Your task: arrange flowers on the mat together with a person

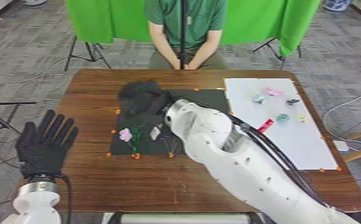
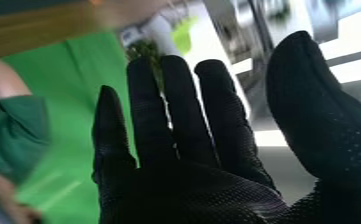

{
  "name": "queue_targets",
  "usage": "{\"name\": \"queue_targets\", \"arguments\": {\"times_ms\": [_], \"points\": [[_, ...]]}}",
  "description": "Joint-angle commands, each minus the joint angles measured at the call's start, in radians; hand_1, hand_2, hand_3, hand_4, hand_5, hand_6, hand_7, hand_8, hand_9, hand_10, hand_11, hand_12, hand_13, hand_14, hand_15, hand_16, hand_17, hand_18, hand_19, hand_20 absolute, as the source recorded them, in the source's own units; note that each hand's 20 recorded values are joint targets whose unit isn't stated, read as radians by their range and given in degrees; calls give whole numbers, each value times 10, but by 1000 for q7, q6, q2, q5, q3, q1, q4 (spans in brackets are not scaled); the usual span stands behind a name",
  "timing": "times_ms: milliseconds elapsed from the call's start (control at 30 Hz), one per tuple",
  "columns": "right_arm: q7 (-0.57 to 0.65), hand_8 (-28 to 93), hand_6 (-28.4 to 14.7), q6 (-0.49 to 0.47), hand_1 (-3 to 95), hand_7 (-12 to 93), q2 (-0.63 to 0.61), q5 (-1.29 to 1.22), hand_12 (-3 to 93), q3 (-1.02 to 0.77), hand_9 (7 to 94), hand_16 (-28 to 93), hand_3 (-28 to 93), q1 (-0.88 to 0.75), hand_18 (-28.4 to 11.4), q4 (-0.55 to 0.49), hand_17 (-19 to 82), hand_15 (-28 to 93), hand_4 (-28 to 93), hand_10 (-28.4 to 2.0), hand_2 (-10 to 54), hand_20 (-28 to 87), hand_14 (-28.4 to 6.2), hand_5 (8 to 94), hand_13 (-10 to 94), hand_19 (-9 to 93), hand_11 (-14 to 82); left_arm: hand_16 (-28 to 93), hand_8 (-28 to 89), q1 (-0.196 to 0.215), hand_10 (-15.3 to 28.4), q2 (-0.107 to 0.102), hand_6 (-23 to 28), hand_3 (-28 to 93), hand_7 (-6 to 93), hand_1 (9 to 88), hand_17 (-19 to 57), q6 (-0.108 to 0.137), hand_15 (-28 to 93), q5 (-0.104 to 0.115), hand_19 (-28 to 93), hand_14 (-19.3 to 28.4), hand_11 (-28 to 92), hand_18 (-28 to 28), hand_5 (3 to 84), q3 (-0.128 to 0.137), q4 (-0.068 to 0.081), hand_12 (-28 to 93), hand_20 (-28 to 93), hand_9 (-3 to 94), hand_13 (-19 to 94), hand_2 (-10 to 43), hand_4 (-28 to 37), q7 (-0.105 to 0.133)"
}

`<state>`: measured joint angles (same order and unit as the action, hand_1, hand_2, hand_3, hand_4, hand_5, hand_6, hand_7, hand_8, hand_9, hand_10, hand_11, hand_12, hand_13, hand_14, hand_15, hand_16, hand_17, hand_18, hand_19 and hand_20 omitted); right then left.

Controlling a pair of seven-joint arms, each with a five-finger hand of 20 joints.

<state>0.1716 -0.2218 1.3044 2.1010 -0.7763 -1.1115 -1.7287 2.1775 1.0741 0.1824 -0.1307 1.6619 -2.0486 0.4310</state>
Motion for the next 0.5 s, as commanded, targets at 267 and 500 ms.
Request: {"name": "queue_targets", "arguments": {"times_ms": [267, 500], "points": [[-4, -147, -29, 146, 335, 213, -245, -920, 138, -568, 425, 180, 807, -413, -166, -263, 86, 94, -283, -134, -47, 63, -153, 423, 324, 347, 85, -74, -115, 47, 113, -6, 68, 733, 139, 250, -68, 6, 218, -9, 348, 129, 168, 138, 401, 31, -24, 45, 82, 334, 252, 118, -283, 14], [7, -120, -39, 219, 263, 170, -305, -1029, 138, -789, 398, 185, 787, -639, -169, -339, 77, 77, -273, -126, 30, 83, -163, 407, 300, 322, 73, -74, -115, 22, 111, -24, 67, 734, 137, 248, -67, 6, 216, -8, 348, 127, 169, 136, 406, 46, -27, 40, 82, 337, 253, 120, -283, 20]]}}
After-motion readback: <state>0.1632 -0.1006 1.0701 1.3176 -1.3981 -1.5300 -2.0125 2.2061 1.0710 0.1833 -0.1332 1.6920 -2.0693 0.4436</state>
